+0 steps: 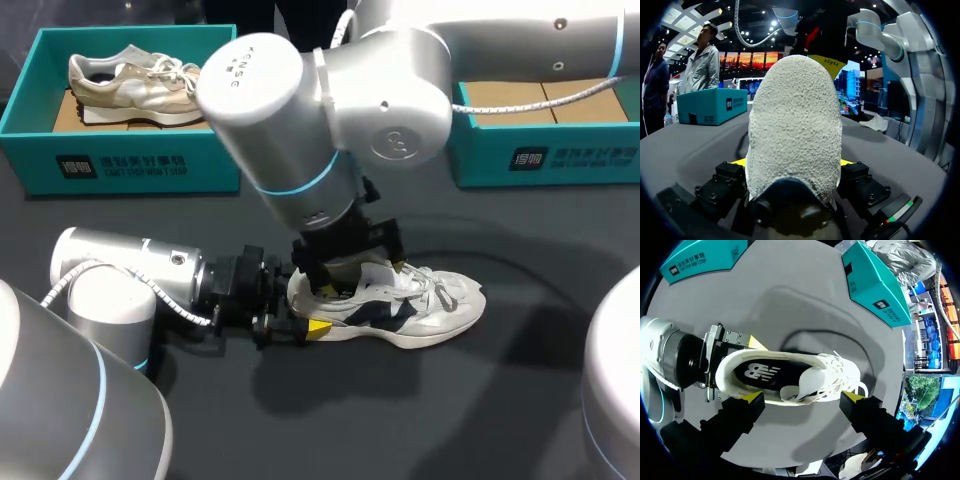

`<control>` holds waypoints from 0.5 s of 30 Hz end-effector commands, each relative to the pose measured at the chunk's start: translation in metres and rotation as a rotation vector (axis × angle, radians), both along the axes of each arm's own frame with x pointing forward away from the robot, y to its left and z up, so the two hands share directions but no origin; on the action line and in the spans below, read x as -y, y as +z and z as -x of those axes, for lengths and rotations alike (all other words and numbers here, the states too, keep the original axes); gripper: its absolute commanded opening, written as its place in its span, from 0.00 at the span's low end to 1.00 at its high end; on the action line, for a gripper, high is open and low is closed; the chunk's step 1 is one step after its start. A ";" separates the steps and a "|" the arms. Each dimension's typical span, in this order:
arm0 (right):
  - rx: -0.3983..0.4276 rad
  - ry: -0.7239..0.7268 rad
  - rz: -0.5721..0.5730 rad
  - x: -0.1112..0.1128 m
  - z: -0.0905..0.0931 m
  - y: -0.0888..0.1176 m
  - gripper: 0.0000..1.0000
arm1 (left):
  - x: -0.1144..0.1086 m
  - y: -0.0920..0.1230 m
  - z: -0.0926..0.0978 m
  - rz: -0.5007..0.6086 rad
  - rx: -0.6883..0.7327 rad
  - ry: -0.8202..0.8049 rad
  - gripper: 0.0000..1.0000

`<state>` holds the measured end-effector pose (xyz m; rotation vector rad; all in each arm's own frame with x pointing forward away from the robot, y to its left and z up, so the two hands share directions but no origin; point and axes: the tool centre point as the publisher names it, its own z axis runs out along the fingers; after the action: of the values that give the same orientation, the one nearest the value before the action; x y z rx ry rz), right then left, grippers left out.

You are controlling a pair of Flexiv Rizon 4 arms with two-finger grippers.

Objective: Take the shoe out of the shoebox, open the shoe tongue, remove and reinsert the insole, then place the shoe into the shoebox

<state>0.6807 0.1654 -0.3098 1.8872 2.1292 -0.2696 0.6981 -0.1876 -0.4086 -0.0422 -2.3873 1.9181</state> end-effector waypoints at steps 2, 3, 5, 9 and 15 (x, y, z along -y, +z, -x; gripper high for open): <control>0.000 -0.007 0.009 0.001 -0.002 -0.005 1.00 | -0.001 -0.001 -0.001 -0.002 0.000 0.001 0.00; 0.001 -0.008 0.010 0.002 -0.002 -0.006 1.00 | -0.001 -0.001 -0.001 -0.002 0.000 0.001 0.00; 0.003 -0.010 0.010 0.003 -0.003 -0.009 1.00 | -0.001 -0.001 -0.001 -0.002 0.000 0.001 0.00; 0.006 -0.014 0.009 0.005 -0.005 -0.013 1.00 | -0.001 -0.001 -0.001 -0.002 0.000 0.001 0.00; 0.007 -0.014 0.008 0.011 -0.010 -0.023 1.00 | -0.001 -0.001 -0.001 -0.002 0.000 0.001 0.00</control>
<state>0.6888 0.1578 -0.3261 1.8916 2.1014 -0.2784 0.6982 -0.1876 -0.4086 -0.0421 -2.3874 1.9181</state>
